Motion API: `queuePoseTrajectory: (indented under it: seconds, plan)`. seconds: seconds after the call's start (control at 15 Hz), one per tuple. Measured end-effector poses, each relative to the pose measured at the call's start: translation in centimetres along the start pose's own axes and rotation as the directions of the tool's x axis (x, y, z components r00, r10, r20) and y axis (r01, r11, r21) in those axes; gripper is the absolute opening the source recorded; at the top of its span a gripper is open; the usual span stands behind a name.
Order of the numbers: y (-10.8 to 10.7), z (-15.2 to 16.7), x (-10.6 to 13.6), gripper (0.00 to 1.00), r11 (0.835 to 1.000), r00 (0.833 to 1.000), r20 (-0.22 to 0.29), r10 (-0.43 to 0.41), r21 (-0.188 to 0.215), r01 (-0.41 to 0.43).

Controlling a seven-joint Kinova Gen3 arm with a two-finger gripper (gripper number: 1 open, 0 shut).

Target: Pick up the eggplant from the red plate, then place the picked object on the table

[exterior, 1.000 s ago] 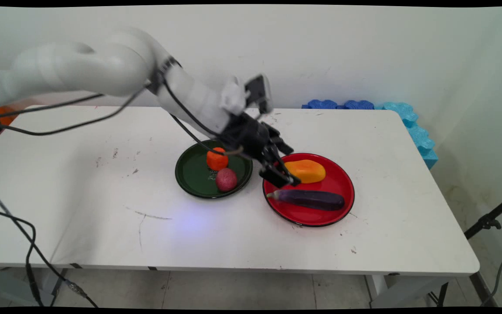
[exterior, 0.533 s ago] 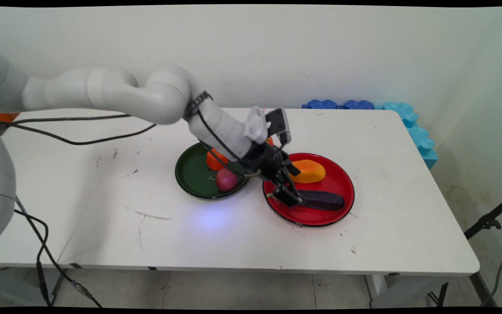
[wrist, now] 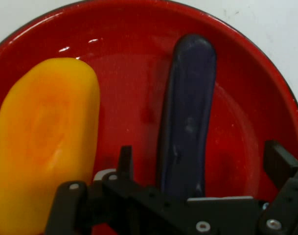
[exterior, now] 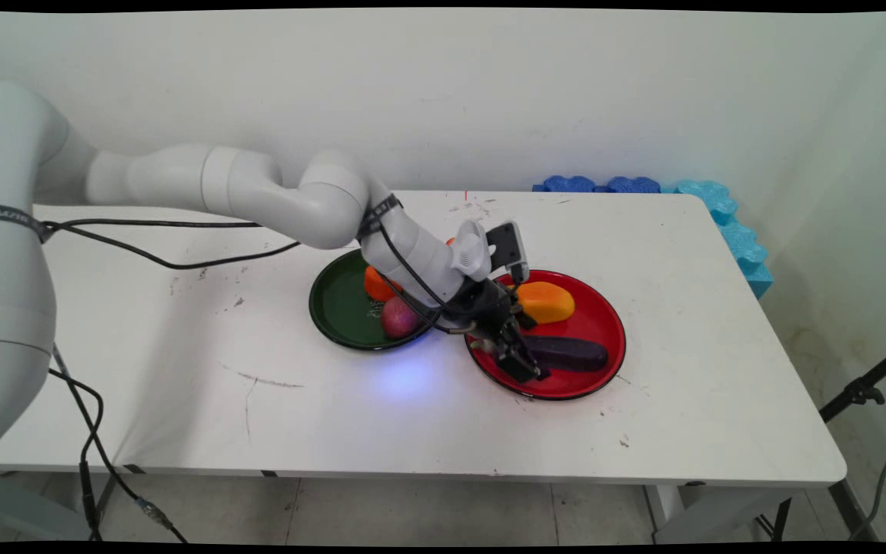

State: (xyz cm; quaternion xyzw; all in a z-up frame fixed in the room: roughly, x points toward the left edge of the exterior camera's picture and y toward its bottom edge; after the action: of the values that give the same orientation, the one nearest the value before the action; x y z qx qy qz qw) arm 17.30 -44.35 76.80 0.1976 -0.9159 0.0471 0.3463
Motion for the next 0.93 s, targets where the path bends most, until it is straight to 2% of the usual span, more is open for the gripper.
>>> queuePoseTrajectory:
  seconds: [0.27,0.33,0.93]
  plan:
    - [-0.3,1.3,-0.2,1.0,1.0,1.0,0.004,-0.008,-0.002,0.008]
    - [-0.4,1.5,-0.2,0.0,1.0,1.0,0.003,-0.01,-0.002,0.01]
    - [-0.2,1.3,0.8,0.0,1.0,0.999,-0.023,-0.03,-0.004,0.03]
